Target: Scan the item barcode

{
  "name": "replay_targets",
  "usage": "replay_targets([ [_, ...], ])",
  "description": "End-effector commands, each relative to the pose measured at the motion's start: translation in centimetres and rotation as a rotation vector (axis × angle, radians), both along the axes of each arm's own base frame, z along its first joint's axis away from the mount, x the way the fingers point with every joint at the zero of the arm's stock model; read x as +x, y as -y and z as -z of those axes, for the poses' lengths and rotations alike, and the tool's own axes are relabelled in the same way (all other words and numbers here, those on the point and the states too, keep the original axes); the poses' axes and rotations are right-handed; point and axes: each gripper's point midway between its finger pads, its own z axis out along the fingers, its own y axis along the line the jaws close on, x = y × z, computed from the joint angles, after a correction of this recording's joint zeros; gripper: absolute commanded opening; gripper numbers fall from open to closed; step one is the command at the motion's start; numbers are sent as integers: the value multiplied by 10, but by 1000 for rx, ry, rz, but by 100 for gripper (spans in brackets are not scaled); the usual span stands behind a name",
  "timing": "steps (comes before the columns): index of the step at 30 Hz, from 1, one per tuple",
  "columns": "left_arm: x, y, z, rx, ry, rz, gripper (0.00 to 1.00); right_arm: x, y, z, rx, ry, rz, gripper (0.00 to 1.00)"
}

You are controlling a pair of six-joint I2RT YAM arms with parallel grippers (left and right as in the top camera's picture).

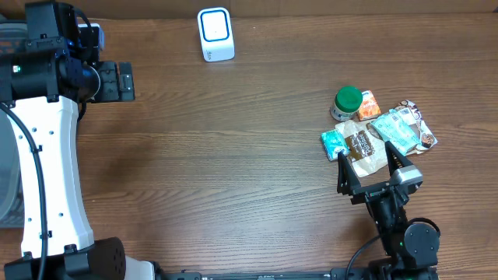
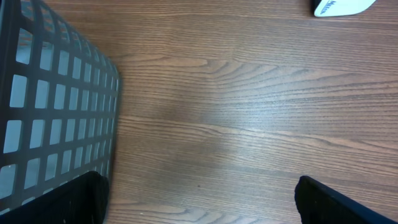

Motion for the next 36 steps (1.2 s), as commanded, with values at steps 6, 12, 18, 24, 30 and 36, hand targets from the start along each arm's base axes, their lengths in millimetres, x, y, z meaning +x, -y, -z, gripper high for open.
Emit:
replay_targets([
  [6, 1, 2, 1, 9, -6, 20, 99, -3, 0, 27, -3, -35, -2, 100],
  [12, 1, 2, 1, 8, -5, 20, 100, -4, -3, 54, -2, -147, -21, 100],
  [18, 1, 2, 1, 8, -5, 20, 99, -4, -2, 54, 47, -159, -23, 100],
  [24, 1, 2, 1, 9, -5, 19, 100, -4, -2, 54, 47, -159, -23, 100],
  [30, 1, 2, 1, 9, -6, 20, 99, -4, -2, 54, 47, -159, -23, 100],
  [36, 1, 2, 1, 9, -5, 20, 100, -4, -2, 54, 47, -159, -23, 100],
])
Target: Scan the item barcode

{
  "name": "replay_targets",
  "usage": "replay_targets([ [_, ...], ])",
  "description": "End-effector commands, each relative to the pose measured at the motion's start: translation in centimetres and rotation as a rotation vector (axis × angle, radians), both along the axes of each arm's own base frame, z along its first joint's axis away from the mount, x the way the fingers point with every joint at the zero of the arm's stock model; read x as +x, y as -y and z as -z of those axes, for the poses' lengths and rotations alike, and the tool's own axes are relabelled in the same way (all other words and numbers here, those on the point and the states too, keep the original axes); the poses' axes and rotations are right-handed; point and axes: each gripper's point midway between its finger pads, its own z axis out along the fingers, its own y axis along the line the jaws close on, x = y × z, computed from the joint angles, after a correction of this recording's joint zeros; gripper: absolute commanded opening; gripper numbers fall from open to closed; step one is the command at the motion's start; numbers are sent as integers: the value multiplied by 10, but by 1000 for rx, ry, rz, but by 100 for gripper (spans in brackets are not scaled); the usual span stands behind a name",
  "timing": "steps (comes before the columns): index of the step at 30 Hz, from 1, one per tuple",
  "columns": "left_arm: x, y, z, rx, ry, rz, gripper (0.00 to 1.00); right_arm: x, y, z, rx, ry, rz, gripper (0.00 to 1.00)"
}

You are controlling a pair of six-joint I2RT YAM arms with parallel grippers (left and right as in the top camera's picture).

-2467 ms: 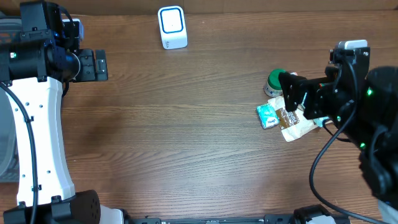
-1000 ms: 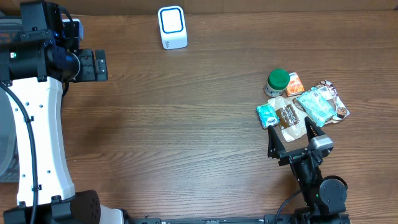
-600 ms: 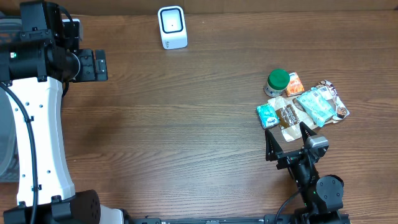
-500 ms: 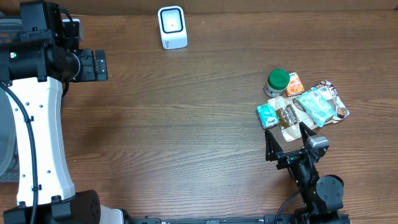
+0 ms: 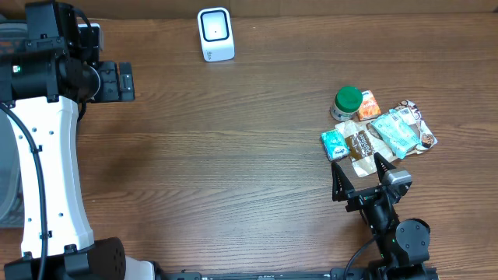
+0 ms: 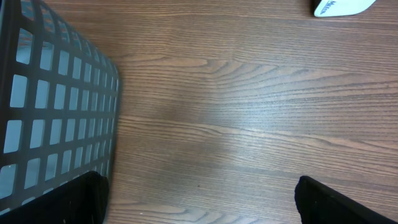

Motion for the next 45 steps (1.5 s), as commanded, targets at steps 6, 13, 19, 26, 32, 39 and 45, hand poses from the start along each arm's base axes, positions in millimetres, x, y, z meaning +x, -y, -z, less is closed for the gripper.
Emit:
replay_targets([
  [6, 1, 2, 1, 8, -5, 20, 99, 0, 0, 2, 8, 2, 1, 100],
  [13, 1, 2, 1, 9, -5, 20, 100, 0, 0, 2, 8, 2, 1, 100],
  [19, 0, 17, -5, 10, 11, 59, 99, 0, 0, 2, 8, 2, 1, 100],
  [26, -16, 56, -38, 15, 107, 164, 100, 0, 0, 2, 8, 2, 1, 100],
  [32, -41, 70, -69, 18, 205, 206, 100, 0, 0, 2, 8, 2, 1, 100],
  [39, -76, 61, -50, 58, 208, 196, 99, 0, 0, 2, 8, 2, 1, 100],
  [45, -79, 64, -19, 56, 393, 211, 100, 0, 0, 2, 8, 2, 1, 100],
])
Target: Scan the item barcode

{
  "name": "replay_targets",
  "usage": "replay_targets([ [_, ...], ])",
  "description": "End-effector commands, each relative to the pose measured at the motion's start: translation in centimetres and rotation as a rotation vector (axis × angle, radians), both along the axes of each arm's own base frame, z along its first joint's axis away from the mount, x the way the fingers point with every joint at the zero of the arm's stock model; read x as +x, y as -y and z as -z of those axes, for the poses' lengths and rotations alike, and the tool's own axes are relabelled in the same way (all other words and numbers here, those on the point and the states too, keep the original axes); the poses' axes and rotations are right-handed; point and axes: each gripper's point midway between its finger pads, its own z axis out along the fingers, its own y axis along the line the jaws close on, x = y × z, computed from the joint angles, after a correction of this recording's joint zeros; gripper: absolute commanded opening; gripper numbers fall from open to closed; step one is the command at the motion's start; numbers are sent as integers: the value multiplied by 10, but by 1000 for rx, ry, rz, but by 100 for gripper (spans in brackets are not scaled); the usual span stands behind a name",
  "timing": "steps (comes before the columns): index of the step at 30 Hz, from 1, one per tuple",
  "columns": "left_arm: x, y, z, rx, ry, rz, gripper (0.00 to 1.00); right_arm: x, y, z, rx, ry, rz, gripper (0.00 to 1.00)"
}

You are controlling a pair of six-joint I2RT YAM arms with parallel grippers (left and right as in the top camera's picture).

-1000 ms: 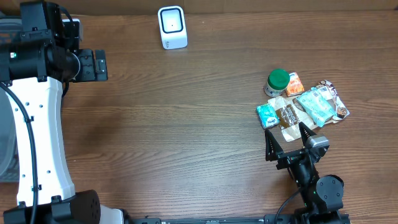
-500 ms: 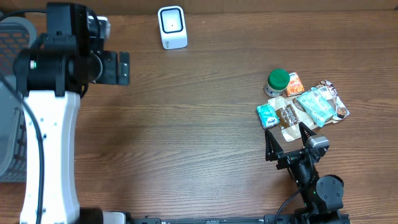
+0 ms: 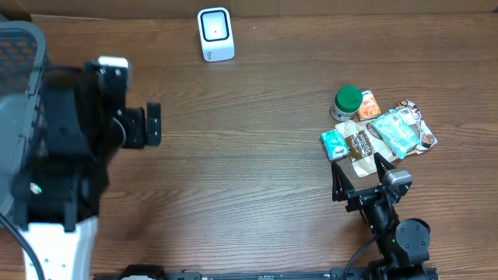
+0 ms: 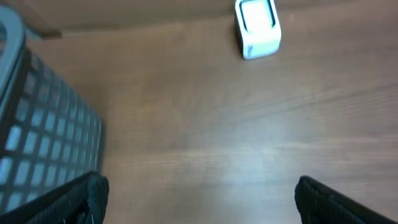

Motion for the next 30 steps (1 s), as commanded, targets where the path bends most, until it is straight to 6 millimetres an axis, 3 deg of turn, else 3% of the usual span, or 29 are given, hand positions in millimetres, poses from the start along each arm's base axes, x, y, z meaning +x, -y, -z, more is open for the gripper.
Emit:
replay_targets([
  [1, -9, 0, 26, 13, 74, 16, 100, 0, 0, 2, 8, 2, 2, 100],
  [6, -10, 2, 54, -34, 300, 58, 99, 0, 0, 2, 8, 2, 2, 100],
  [14, -36, 7, 95, 27, 602, 148, 100, 0, 0, 2, 8, 2, 2, 100],
  [21, -51, 1, 132, 87, 638, 132, 100, 0, 0, 2, 8, 2, 2, 100],
  [30, -58, -2, 159, 154, 599, 137, 100, 0, 0, 2, 8, 2, 2, 100],
])
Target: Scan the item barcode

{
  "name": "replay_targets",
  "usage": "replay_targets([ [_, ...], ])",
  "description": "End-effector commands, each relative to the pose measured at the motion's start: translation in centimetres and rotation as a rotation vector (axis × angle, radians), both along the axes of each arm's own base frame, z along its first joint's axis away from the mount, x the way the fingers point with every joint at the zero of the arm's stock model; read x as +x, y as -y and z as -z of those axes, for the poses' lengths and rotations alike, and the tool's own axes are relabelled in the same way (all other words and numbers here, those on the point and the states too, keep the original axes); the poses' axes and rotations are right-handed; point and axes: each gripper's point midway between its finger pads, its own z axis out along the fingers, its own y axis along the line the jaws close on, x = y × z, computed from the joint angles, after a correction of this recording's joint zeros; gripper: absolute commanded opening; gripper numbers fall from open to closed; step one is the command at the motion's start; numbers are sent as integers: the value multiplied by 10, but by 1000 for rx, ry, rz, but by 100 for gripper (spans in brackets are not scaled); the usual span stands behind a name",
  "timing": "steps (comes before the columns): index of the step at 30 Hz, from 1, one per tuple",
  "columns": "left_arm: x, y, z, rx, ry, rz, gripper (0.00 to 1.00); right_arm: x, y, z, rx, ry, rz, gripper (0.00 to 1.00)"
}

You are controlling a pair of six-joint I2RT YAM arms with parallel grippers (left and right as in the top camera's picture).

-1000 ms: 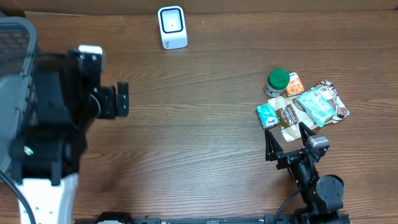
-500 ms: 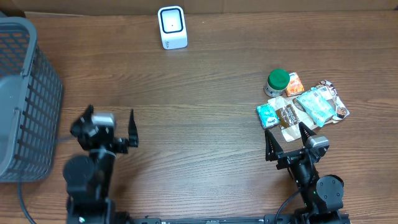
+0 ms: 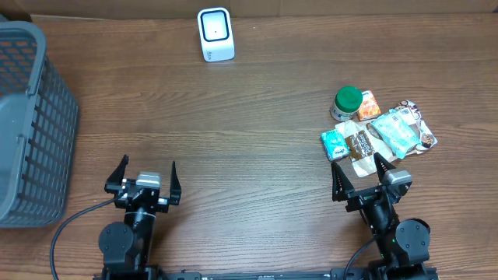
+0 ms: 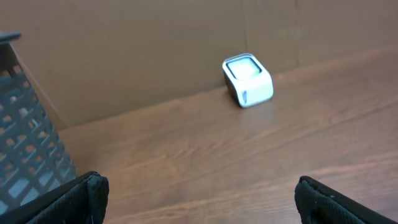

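Observation:
The white barcode scanner (image 3: 215, 33) stands at the far edge of the table, and it also appears in the left wrist view as a white scanner (image 4: 247, 81) against the cardboard wall. A pile of items (image 3: 377, 132) lies at the right: a green-lidded jar (image 3: 347, 100), a teal packet (image 3: 334, 144), a brown bar (image 3: 360, 144) and a pale blue packet (image 3: 394, 131). My right gripper (image 3: 358, 166) is open and empty just short of the pile's near edge. My left gripper (image 3: 148, 168) is open and empty at the near left, its fingers (image 4: 79, 199) wide apart.
A grey mesh basket (image 3: 31, 124) stands at the left edge, also seen as a mesh basket (image 4: 25, 146) in the left wrist view. A cardboard wall (image 4: 124, 50) backs the table behind the scanner.
My left arm was raised over the left of the table beside the basket. It now sits folded low at the near edge, facing the scanner. The right arm has not moved.
At first my right gripper stood open at the pile's near edge, fingers around the brown bar, with my left arm stretched high by the basket. Then the right gripper was drawn back empty. The left arm then shifted and now rests low at the front.

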Motion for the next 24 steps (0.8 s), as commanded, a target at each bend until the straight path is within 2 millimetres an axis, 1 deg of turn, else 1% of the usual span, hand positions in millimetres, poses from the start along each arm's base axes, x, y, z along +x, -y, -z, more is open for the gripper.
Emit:
replay_targets([
  [1, -2, -3, 10, 41, -24, -13, 99, 0, 1, 2, 8, 1, 2, 100],
  [4, -5, -4, 24, 48, -75, -13, 100, 0, 1, 2, 8, 1, 2, 100],
  [5, -6, -5, 25, 50, -79, -23, 100, 0, 1, 2, 8, 1, 2, 100],
  [9, -7, -6, 17, 53, -43, -27, 100, 0, 1, 2, 8, 2, 2, 100],
  [24, -7, -6, 18, 45, -46, -27, 99, 0, 1, 2, 8, 1, 2, 100],
])
